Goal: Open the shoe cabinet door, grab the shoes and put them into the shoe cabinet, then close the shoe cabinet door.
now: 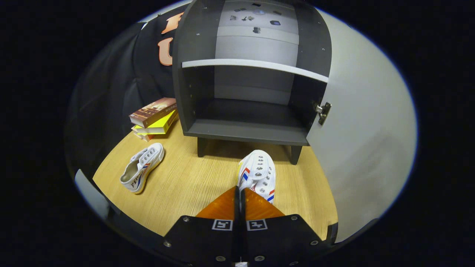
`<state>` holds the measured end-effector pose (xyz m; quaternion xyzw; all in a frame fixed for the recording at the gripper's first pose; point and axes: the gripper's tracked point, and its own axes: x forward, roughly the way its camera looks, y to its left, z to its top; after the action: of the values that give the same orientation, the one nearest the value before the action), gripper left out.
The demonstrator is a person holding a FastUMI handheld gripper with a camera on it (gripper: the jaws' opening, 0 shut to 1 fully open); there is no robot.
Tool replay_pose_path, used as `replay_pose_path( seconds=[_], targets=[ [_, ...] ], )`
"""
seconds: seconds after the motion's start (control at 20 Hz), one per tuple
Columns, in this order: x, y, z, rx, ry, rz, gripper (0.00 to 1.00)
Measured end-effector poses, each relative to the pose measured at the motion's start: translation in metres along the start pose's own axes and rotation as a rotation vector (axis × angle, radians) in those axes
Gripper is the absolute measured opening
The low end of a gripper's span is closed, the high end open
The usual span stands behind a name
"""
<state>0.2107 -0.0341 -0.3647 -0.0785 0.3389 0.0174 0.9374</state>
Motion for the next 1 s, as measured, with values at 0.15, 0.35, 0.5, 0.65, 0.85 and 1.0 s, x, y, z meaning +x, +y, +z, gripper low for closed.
replay_pose_path(
  seconds=[0.15,0.35,0.5,0.65,0.85,1.0],
  targets=[
    [-0.023,-0.009,0.033,0.008,-0.06,-0.014,0.0],
    [-0.057,-0.021,0.095,-0.002,-0.175,-0.035,0.0],
    [-0.081,-0.028,0.144,-0.016,-0.255,-0.041,0.0],
    [-0.097,-0.033,0.188,-0.044,-0.325,-0.052,0.0],
    [-0.1,-0.031,0.226,-0.072,-0.366,-0.049,0.0],
    [-0.093,-0.027,0.249,-0.074,-0.385,-0.038,0.0]
  ],
)
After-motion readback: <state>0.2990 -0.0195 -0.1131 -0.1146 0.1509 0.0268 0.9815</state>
